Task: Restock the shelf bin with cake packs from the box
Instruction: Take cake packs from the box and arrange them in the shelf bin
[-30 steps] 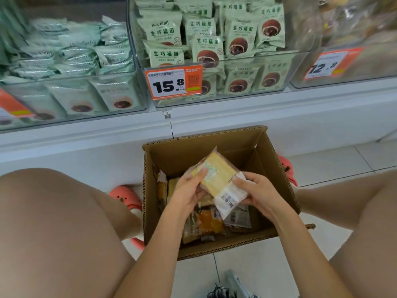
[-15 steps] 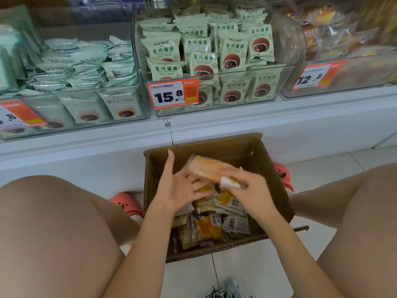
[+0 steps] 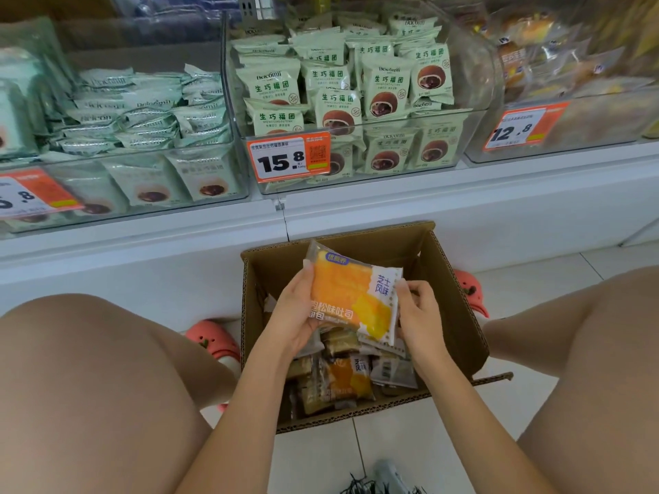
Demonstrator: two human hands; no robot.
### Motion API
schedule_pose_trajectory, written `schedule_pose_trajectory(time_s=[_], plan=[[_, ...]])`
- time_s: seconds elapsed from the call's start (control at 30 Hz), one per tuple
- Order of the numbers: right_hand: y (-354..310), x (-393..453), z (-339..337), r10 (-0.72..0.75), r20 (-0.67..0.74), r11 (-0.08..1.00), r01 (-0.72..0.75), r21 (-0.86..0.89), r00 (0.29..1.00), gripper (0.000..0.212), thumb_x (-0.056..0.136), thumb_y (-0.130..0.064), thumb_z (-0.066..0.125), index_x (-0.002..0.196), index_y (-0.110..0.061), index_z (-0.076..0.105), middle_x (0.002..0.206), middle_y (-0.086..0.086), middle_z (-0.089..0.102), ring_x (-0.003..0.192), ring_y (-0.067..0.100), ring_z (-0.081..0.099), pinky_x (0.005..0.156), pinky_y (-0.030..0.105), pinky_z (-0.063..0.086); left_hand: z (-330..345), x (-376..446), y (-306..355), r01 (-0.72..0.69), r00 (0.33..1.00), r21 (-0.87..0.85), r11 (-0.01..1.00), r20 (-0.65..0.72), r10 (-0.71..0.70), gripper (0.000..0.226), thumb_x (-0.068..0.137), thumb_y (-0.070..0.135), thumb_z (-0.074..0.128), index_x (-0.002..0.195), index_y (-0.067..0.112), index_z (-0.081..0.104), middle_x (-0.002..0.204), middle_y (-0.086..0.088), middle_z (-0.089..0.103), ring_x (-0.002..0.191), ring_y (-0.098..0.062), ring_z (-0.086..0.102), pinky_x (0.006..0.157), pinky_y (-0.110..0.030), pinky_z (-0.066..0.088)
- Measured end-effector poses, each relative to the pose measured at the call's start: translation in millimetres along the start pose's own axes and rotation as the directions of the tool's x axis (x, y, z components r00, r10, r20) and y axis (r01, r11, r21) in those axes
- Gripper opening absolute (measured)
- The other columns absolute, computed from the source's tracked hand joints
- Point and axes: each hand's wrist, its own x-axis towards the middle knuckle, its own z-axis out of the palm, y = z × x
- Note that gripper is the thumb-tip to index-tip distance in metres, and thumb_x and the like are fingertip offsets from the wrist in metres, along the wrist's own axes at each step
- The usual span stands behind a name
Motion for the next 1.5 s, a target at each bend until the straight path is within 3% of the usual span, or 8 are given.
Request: schedule_pose_trajectory(time_s=[0.23,0.57,0.73,0.83,0.97,1.13,1.33,1.5], plan=[[4,11,-1,0.079,-0.112,0.992,-0.067,0.111,0.991,0.024,0.100,-0.027,0.042,0.085,-0.010,0.050,0.098,0.015,0.066,0.086,0.026,0.066,0.068,0.040,0.053,5,-5,-4,-0.140,0.988,0.207,0.968,-0.041,0.152,0.046,0.099,0.047,0.027,0.104,0.020,0.063,0.099,-0.010,0.071,0.091,-0.022,0.069,0.080,-0.033,0.056],[-114,11,-7,-0.105,0.240,0.974,0.051,0.222,0.965,0.015,0.085,-0.031,0.064,0.100,-0.026,0.063,0.101,0.002,0.072,0.089,0.016,0.070,0.075,0.038,0.058,30,-37,90,-0.475,0.874,0.256,0.842,0.030,0.484,0.044,0.101,0.042,0.030,0.094,0.025,0.070,0.090,-0.007,0.074,0.089,-0.020,0.069,0.088,-0.038,0.050],[-247,12,-24,-0.443,0.167,0.890,0.411,0.195,0.881,0.008,0.084,-0.019,0.068,0.089,-0.026,0.068,0.082,-0.010,0.073,0.084,0.009,0.069,0.074,0.024,0.054,60,-64,203,-0.744,0.636,0.330,0.582,0.081,0.767,0.038,0.101,0.040,0.029,0.096,0.033,0.066,0.083,0.012,0.073,0.086,-0.005,0.068,0.077,-0.024,0.052],[-343,18,-40,-0.648,0.047,0.752,0.630,0.191,0.760,0.011,0.088,-0.021,0.064,0.099,-0.024,0.065,0.087,-0.014,0.071,0.080,-0.002,0.066,0.069,0.013,0.051,66,-66,266,-0.776,0.256,0.603,0.182,0.037,0.966,0.035,0.098,0.036,0.039,0.094,0.020,0.070,0.086,-0.002,0.072,0.082,-0.012,0.062,0.073,-0.031,0.044],[-447,43,-37,-0.769,-0.067,0.624,0.769,0.136,0.636,0.027,0.087,-0.028,0.066,0.111,-0.016,0.061,0.100,-0.006,0.069,0.092,0.009,0.065,0.085,0.031,0.054,90,-46,338,-0.395,-0.153,0.827,-0.399,0.369,0.917,0.031,0.094,0.022,0.042,0.108,0.004,0.063,0.111,-0.013,0.063,0.105,-0.028,0.050,0.090,-0.033,0.034],[-530,78,4,-0.827,0.048,0.562,0.822,0.094,0.560,0.031,0.089,-0.028,0.063,0.115,-0.011,0.057,0.103,-0.001,0.066,0.094,0.013,0.063,0.091,0.035,0.052,111,4,378,-0.020,-0.232,0.849,-0.528,0.510,0.828,0.033,0.094,0.027,0.042,0.103,0.004,0.064,0.102,-0.013,0.066,0.098,-0.030,0.057,0.096,-0.041,0.039],[-544,119,67,-0.723,0.208,0.677,0.736,0.019,0.659,0.048,0.087,-0.034,0.066,0.127,-0.012,0.052,0.124,0.006,0.061,0.113,0.024,0.058,0.098,0.045,0.047,107,24,377,0.027,-0.386,0.833,-0.553,0.519,0.763,0.033,0.094,0.025,0.039,0.096,0.005,0.065,0.091,-0.011,0.065,0.091,-0.027,0.051,0.100,-0.041,0.036],[-536,124,80,-0.764,0.066,0.612,0.752,-0.245,0.642,0.073,0.088,-0.039,0.062,0.140,-0.004,0.024,0.143,0.015,0.039,0.130,0.031,0.041,0.101,0.039,0.038,106,27,380,0.030,-0.429,0.825,-0.564,0.520,0.739,0.036,0.096,0.026,0.036,0.098,0.004,0.065,0.093,-0.012,0.065,0.093,-0.027,0.049,0.099,-0.041,0.036]])
